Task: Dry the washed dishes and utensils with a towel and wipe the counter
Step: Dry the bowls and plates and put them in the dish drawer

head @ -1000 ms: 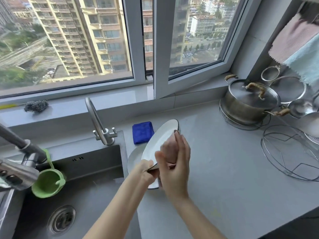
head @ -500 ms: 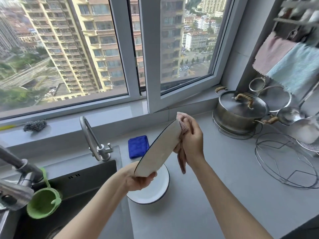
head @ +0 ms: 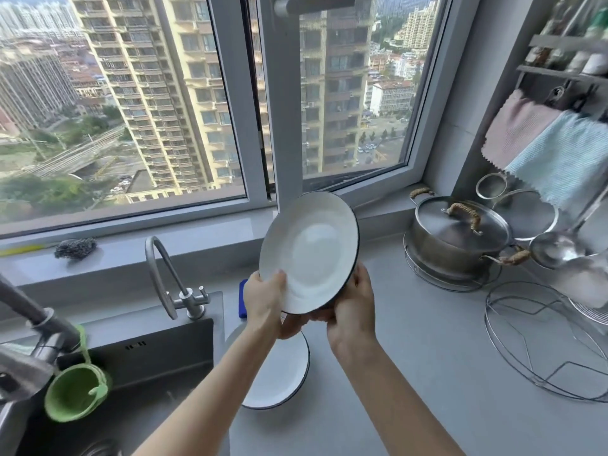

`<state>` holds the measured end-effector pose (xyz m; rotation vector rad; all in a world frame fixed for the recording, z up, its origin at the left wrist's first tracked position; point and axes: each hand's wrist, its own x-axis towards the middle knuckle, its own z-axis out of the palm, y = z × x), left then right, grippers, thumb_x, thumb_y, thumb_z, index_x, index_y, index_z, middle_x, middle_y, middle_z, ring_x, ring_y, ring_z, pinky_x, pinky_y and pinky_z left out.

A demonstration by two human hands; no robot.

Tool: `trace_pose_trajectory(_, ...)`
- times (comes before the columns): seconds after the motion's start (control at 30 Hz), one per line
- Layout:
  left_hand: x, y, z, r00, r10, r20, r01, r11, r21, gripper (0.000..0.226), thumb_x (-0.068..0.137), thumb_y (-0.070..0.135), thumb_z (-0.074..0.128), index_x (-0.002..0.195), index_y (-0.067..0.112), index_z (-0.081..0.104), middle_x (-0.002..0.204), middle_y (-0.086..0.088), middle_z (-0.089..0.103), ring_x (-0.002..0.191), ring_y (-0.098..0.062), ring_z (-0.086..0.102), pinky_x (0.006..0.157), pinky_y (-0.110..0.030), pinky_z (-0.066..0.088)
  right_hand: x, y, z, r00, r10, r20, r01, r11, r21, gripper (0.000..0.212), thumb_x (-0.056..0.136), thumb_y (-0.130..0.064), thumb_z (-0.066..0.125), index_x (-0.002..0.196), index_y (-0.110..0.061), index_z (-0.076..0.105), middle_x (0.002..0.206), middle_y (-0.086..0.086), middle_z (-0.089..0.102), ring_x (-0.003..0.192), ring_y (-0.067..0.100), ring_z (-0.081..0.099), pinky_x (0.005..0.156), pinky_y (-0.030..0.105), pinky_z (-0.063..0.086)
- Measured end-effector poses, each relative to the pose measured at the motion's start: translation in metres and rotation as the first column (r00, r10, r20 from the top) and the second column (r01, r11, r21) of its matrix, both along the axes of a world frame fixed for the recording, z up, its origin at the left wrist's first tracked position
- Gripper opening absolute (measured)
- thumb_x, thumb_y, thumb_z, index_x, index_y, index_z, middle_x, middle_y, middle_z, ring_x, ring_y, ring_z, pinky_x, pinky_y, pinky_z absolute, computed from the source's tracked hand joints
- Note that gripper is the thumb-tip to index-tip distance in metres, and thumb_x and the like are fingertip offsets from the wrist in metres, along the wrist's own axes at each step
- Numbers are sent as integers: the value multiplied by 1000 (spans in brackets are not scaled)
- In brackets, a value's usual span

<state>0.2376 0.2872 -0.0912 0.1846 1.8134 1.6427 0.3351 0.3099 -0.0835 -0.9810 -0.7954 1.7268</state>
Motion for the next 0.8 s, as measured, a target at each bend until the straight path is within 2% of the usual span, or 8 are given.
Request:
trace_pose_trajectory(0.07, -3, 0, -2, 981, 32, -192, -22, 998, 57, 6, 86, 15, 55, 81, 17, 55, 81, 0, 63, 76, -24, 60, 72, -40, 52, 11, -1, 4, 1000, -1, -22, -2, 994, -107, 22, 99, -8, 40, 107, -18, 59, 76, 5, 60, 49, 22, 45, 39, 23, 37)
trace_pose_trajectory(0.13, -4, 0, -2, 946, 76, -315, -49, 994, 93, 10, 88, 14, 54, 79, 19, 55, 79, 4, 62, 77, -23, 59, 74, -37, 48, 19, 0, 8, 997, -32, -71, 19, 984, -177, 25, 100, -7, 37, 105, -15, 60, 64, 3, 55, 41, 16, 41, 41, 20, 33)
trace_pose_trajectory(0.27, -14, -1, -6, 888, 63, -455, -37, 997, 66, 6, 88, 14, 53, 85, 10, 56, 75, 4, 57, 77, -26, 54, 77, -40, 47, 43, -3, 18, 988, -110, -108, 93, 984, -153, 23, 102, -9, 38, 109, -14, 60, 89, 5, 62, 70, 17, 60, 55, 30, 51)
trace_pose_trajectory(0.4, -18, -4, -8, 903, -38, -428, 53, 998, 23, 13, 87, 15, 52, 74, 19, 52, 73, 5, 56, 73, -25, 53, 67, -37, 48, 86, -24, 26, 996, -93, -17, 92, 994, -63, 29, 99, -11, 46, 114, -30, 62, 108, -4, 67, 81, 19, 67, 57, 43, 54)
trace_pose_trajectory(0.53, -9, -3, -23, 897, -201, -394, 211, 977, -18, 8, 84, 12, 52, 77, 16, 54, 74, -1, 59, 68, -24, 53, 60, -40, 47, 137, -58, 21, 917, -145, 372, 76, 978, 194, 60, 92, 5, 52, 127, -44, 53, 104, -5, 67, 87, 4, 69, 71, 18, 54)
trace_pose_trajectory(0.6, 9, -2, -30, 890, -296, -348, 317, 949, 3, 13, 83, 10, 52, 74, 18, 54, 75, -2, 58, 68, -25, 51, 57, -40, 42, 160, -74, 15, 830, -132, 542, 24, 979, 203, 71, 87, 6, 57, 132, -48, 46, 109, -6, 63, 87, -7, 64, 76, 9, 49)
trace_pose_trajectory(0.73, 72, -8, -33, 835, -487, -256, 511, 859, 32, 2, 73, 21, 53, 74, 21, 51, 71, -3, 52, 56, -20, 41, 47, -25, 32, 207, -99, 4, 803, -149, 577, 117, 989, 93, 91, 76, 6, 71, 140, -48, 33, 114, 6, 60, 86, 0, 66, 83, 17, 47)
trace_pose_trajectory(0.8, 109, -17, -34, 781, -572, -252, 600, 798, 49, 13, 65, 27, 50, 76, 20, 53, 70, -1, 52, 57, -18, 41, 49, -26, 32, 230, -114, 1, 813, -177, 555, 162, 984, 77, 98, 71, -6, 80, 143, -48, 28, 112, 6, 63, 92, 3, 67, 93, 23, 46)
